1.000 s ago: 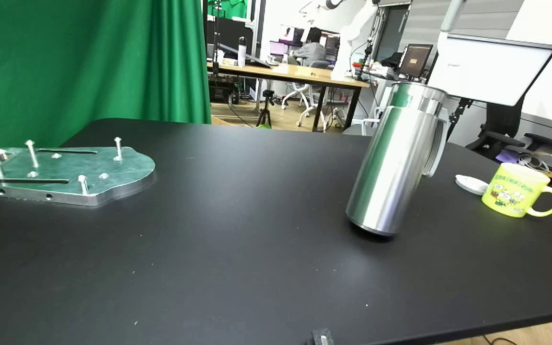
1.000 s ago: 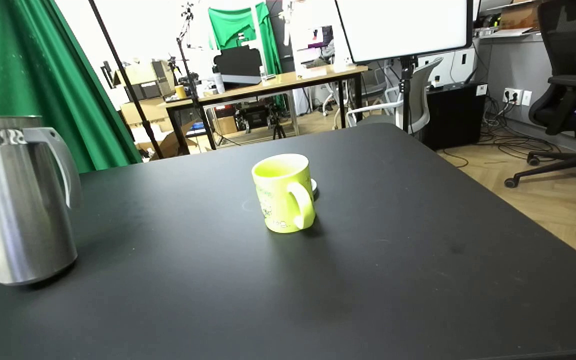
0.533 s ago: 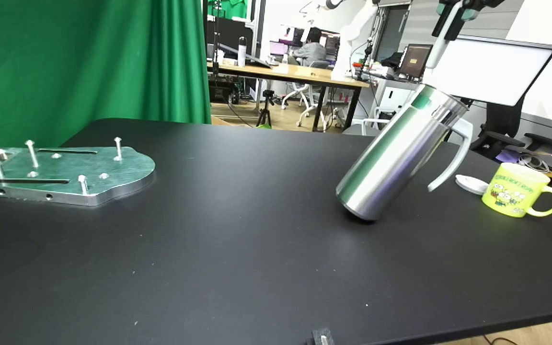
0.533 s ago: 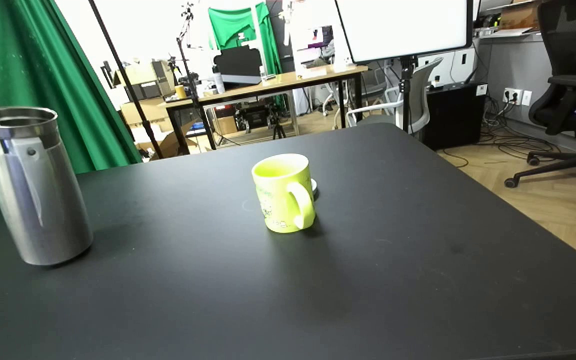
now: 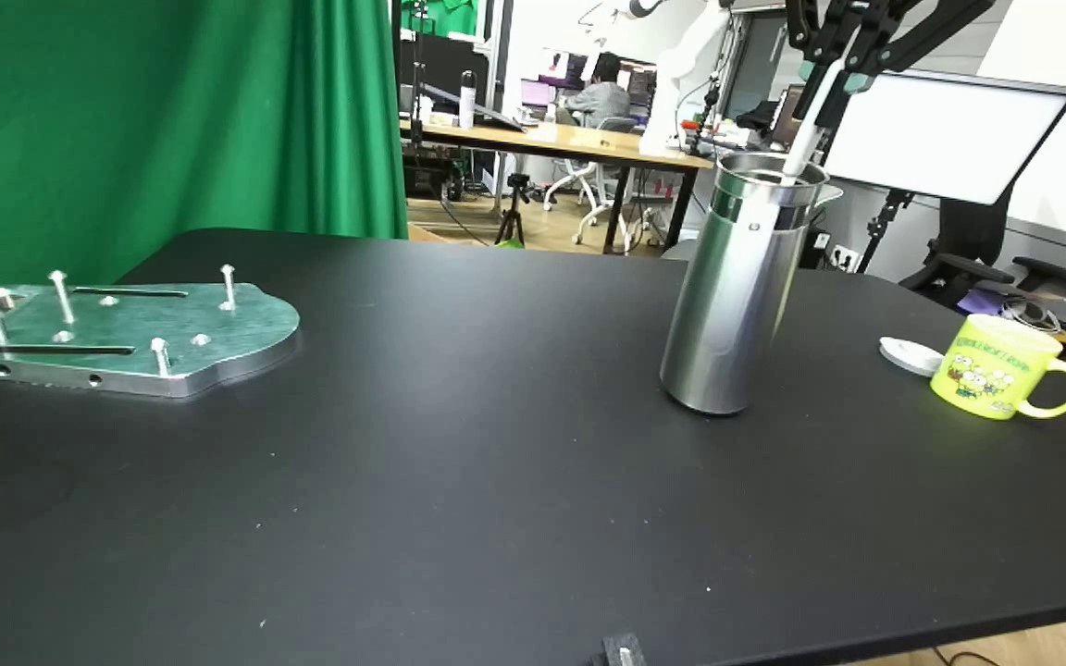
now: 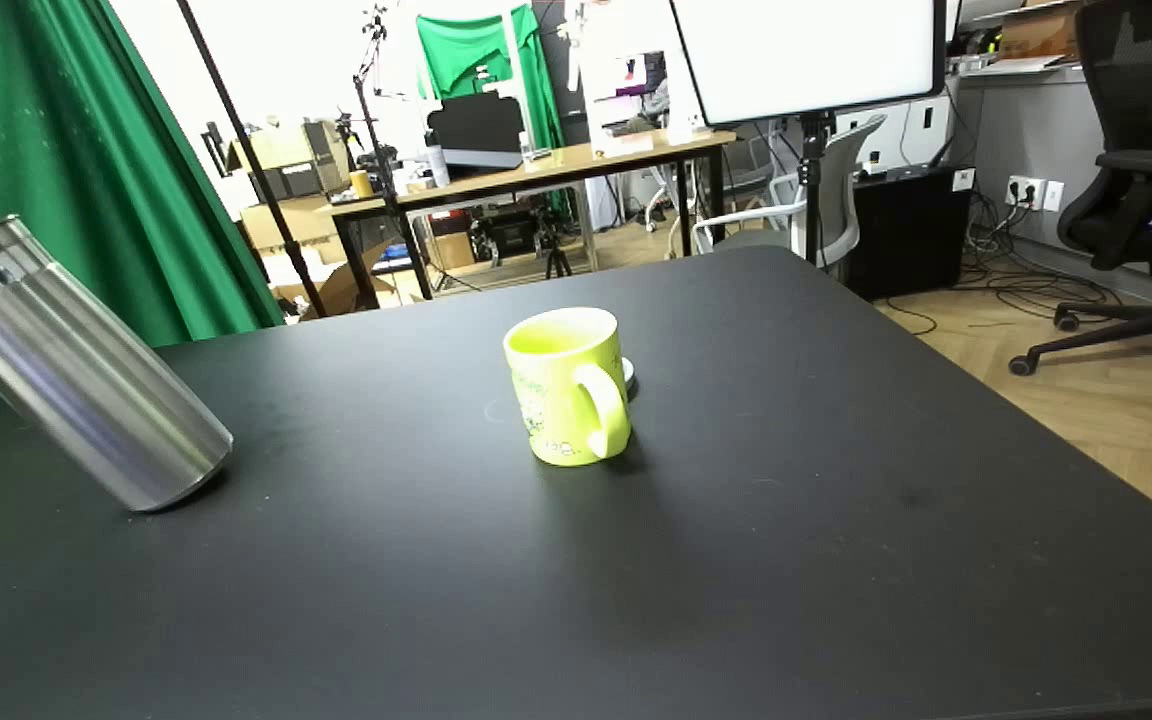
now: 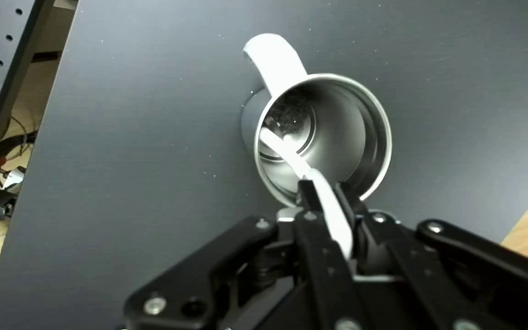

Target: Clean the inside of the flask using the bottle brush

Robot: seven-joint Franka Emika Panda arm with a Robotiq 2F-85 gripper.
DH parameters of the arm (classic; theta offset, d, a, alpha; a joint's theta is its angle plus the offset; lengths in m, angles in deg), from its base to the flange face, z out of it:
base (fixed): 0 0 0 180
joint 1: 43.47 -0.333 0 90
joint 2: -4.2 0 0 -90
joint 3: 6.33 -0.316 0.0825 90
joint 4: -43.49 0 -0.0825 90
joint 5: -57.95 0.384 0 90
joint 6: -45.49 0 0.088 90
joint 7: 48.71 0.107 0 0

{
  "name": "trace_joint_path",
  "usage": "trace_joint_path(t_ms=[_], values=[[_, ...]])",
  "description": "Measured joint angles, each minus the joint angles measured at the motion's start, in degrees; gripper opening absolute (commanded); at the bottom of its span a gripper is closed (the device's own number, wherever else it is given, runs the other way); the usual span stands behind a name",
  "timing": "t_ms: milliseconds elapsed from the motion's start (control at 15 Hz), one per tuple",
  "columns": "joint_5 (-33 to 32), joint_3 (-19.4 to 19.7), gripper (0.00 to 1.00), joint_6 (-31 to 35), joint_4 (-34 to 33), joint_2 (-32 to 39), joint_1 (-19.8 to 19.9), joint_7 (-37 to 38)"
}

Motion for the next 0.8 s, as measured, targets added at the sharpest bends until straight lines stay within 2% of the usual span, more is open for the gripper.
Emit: trace_joint_path(t_ms=[800], values=[[-0.4, -0.1, 0.04, 0.7, -1.1, 0.4, -0.1, -0.5]])
